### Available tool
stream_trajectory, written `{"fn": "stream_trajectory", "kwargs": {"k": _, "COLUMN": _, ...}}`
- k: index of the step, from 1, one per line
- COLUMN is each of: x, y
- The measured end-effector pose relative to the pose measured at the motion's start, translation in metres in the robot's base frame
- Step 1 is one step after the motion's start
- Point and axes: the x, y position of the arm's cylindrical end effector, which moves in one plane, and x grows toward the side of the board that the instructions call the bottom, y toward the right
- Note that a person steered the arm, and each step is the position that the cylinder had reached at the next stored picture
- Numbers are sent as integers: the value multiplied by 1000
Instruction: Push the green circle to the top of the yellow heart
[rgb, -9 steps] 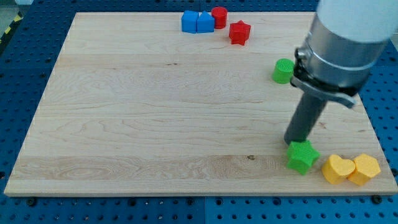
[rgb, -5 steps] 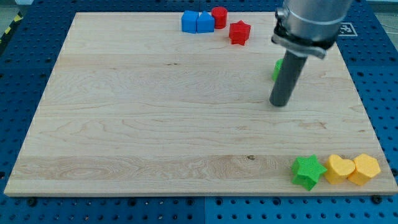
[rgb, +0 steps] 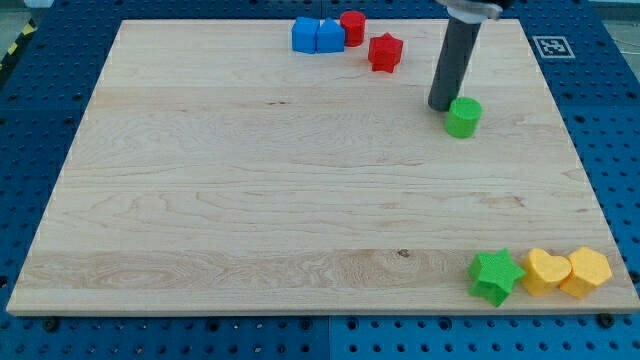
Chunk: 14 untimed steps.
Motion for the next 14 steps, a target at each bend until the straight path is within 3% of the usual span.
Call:
{"fn": "stream_trajectory", "kwargs": {"k": 2, "x": 21, "y": 55}}
{"fn": "stream_trajectory", "kwargs": {"k": 5, "x": 114, "y": 85}}
{"fn": "stream_trajectory", "kwargs": {"k": 6, "x": 127, "y": 98}}
{"fn": "stream_trajectory", "kwargs": {"k": 10, "x": 158, "y": 106}}
{"fn": "stream_trajectory", "kwargs": {"k": 14, "x": 162, "y": 95}}
